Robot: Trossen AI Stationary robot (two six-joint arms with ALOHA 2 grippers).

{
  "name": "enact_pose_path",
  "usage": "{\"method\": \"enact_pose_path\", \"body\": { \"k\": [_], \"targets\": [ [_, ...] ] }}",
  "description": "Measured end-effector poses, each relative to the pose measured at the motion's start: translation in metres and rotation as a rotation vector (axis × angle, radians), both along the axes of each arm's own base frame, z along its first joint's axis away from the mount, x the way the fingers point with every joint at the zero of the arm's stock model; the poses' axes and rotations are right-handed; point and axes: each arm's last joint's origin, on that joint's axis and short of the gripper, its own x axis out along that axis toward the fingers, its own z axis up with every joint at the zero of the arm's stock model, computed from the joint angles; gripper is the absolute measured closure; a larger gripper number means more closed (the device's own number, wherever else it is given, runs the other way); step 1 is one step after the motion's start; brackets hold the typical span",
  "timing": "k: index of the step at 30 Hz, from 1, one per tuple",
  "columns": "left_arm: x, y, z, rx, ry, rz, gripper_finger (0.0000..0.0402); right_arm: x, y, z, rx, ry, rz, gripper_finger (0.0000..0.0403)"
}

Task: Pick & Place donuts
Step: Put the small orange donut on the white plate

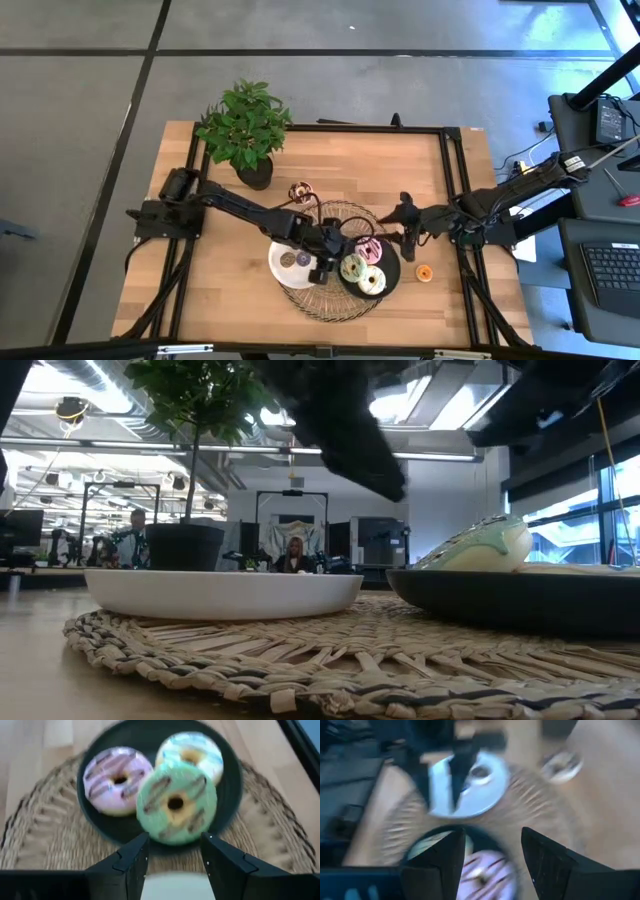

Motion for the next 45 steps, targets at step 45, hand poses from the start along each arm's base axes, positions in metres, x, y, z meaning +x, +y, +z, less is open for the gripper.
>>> {"method": "enact_pose_path", "body": {
  "k": [45],
  "targets": [
    [-0.109, 0.015, 0.036, -0.216, -0.451, -0.141, 0.0227, -0.069, 0.077, -0.085, 0.374, 0.933, -0.609, 0.0208]
  ]
}}
